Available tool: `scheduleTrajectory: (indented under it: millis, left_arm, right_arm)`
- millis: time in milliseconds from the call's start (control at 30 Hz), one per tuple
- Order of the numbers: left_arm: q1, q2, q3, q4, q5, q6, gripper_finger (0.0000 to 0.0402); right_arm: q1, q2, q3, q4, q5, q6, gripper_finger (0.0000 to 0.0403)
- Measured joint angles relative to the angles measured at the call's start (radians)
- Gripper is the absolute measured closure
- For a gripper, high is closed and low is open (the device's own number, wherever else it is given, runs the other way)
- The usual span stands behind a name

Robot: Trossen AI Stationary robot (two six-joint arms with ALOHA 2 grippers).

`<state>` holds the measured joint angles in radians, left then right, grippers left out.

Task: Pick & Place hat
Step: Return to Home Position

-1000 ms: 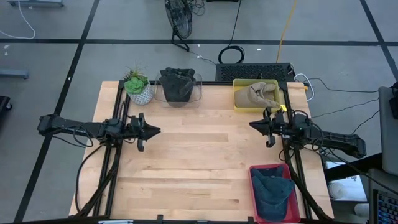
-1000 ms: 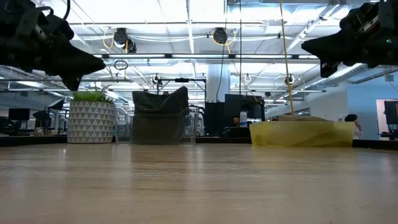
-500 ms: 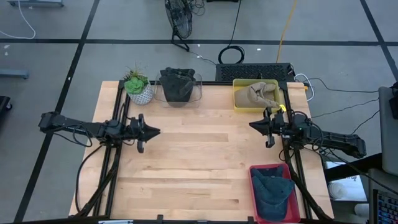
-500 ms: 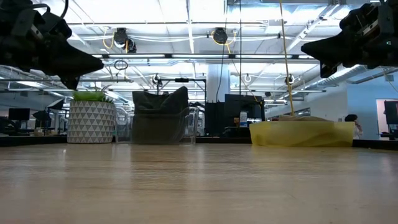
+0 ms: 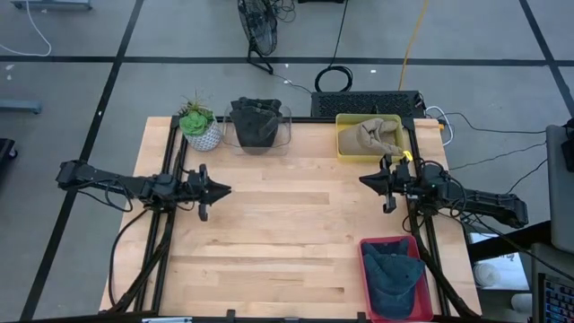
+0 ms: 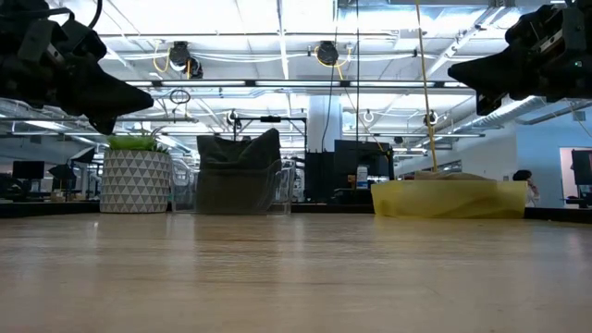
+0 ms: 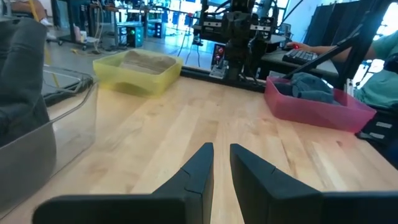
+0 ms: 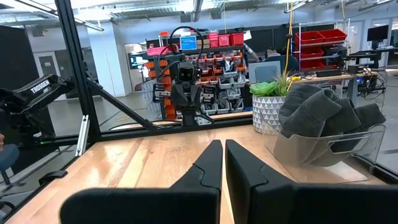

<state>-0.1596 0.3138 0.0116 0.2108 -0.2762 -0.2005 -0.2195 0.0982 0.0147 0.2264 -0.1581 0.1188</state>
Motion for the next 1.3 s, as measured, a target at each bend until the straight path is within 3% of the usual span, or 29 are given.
scheduleTrajectory:
  millis: [1300]
  left_arm:
    - [0.000, 0.000, 0.001, -0.131, -0.013, 0.017, 0.0339]
  right_arm:
    - [0.000, 0.010, -0.001, -0.134, 0.001, -0.026, 0.0403]
